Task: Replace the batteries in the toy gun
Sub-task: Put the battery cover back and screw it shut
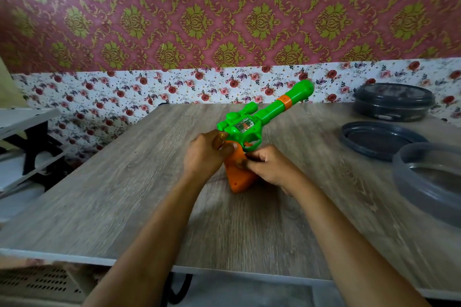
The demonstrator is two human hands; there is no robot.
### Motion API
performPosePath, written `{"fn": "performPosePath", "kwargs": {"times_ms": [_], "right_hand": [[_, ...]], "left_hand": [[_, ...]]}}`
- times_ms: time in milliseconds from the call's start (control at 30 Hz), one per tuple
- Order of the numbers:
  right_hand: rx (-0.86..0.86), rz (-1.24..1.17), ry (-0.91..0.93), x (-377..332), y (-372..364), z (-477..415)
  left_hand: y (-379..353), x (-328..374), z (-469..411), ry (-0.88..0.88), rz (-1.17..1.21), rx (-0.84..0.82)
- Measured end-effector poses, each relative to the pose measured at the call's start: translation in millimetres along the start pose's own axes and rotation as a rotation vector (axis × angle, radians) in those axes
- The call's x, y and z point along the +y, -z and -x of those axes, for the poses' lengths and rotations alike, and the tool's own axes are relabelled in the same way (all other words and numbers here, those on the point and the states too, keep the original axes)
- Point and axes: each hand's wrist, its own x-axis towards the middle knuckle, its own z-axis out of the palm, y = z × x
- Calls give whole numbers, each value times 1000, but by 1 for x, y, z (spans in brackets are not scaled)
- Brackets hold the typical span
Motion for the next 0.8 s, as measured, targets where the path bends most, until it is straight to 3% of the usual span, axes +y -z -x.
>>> {"fn": "performPosePath", "kwargs": {"times_ms": [500, 633, 700, 800], "right_hand": [[52, 255, 94, -5, 2, 3], [242, 214, 51, -4, 15, 0], [293, 349, 8, 0, 18, -1], [118, 463, -11, 5, 13, 1]], "left_hand": [[-2, -6, -4, 81, -125, -58], [-1, -9, -5, 87, -136, -79], [-1, -8, -4, 57, -174, -102], [0, -1, -1, -18, -223, -138]]}}
